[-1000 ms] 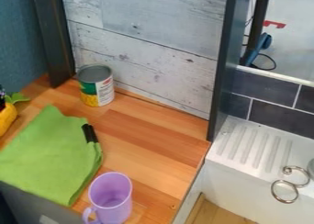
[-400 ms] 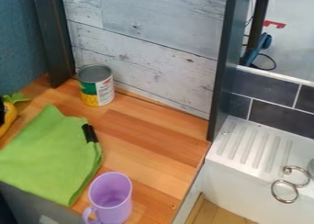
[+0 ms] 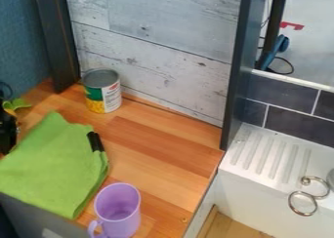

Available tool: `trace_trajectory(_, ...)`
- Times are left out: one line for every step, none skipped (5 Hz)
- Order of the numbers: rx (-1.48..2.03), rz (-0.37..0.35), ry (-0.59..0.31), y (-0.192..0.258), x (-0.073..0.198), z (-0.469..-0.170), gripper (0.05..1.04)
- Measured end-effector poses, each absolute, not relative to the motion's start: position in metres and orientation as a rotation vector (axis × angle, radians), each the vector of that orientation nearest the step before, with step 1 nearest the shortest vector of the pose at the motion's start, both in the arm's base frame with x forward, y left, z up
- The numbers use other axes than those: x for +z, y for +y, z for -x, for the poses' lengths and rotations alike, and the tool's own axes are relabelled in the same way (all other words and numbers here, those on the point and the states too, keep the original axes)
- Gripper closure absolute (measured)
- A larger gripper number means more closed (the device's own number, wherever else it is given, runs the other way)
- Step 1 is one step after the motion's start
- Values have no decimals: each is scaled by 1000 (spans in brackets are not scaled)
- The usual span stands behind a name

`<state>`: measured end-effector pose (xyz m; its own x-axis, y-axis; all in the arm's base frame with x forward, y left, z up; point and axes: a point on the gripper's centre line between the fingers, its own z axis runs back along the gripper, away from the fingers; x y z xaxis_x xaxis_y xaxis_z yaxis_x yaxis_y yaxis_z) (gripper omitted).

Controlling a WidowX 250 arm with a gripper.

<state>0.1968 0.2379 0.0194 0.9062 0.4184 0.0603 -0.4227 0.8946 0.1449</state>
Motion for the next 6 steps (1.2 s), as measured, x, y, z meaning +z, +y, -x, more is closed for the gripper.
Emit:
trace_trajectory(449, -163, -1, 243, 12, -197, 116)
trace_trajectory(461, -170, -1, 244, 12, -196, 247)
trace_trajectory(452, -165, -5, 244, 12, -197, 526)
trace_trajectory(450, -156, -11, 240, 14, -196, 660)
trace_trajectory(486, -237, -60, 240, 46, -187, 696)
trace_trajectory(504, -314, -133, 231, 83, -176, 696)
